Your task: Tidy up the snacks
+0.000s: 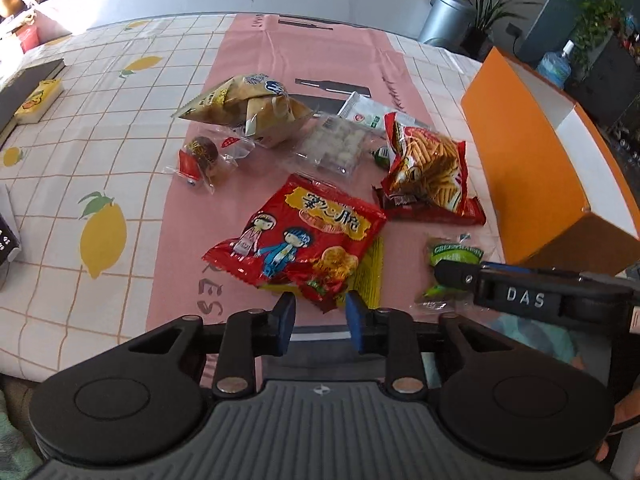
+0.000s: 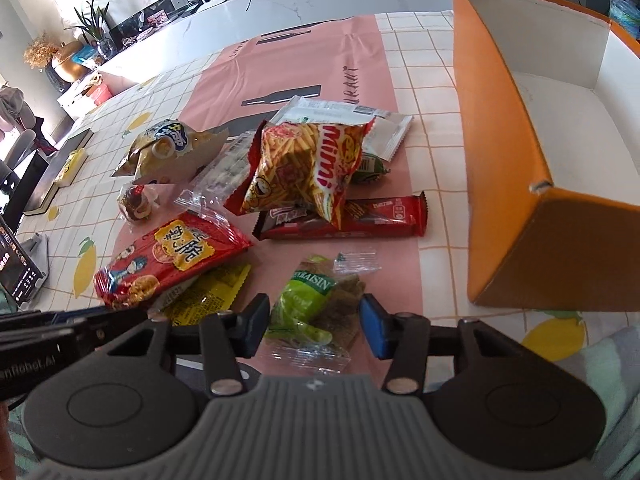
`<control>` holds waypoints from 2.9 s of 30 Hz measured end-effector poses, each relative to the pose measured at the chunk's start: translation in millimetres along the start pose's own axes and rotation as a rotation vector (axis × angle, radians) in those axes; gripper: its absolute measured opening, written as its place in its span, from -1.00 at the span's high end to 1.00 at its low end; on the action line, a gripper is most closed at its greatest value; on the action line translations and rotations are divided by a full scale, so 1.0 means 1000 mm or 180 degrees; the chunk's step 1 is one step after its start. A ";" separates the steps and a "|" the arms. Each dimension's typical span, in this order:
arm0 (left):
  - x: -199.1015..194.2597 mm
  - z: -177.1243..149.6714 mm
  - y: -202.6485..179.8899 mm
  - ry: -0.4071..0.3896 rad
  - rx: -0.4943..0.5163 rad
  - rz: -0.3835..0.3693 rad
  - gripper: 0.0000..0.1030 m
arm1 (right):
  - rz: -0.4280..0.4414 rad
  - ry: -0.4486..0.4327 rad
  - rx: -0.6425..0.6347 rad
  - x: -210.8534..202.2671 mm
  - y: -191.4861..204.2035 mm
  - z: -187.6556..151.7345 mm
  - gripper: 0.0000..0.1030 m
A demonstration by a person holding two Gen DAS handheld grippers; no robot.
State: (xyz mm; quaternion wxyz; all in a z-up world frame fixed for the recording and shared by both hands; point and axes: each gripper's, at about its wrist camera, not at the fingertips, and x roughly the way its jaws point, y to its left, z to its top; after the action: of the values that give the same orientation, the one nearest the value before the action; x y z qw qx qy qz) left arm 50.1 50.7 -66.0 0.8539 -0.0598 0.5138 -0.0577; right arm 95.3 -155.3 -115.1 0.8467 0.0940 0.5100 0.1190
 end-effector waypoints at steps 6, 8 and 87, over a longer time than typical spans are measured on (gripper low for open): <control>-0.019 -0.002 -0.016 -0.0054 0.0671 0.0162 -0.41 | 0.0082 -0.0029 0.0111 -0.007 -0.008 0.000 -0.08; -0.029 0.008 -0.016 -0.0190 0.0750 0.0091 -0.59 | 0.0097 -0.0025 0.0148 -0.008 -0.010 0.001 -0.13; -0.065 0.081 -0.154 -0.0925 0.1083 -0.0735 0.20 | -0.0199 -0.0893 -0.0083 -0.169 -0.078 0.034 0.19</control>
State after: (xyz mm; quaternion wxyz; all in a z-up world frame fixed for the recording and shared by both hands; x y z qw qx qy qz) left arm 85.3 -87.5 53.1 0.9044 0.0188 0.3582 -0.2312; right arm 57.7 -281.6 21.1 0.9141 0.0827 0.3877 0.0849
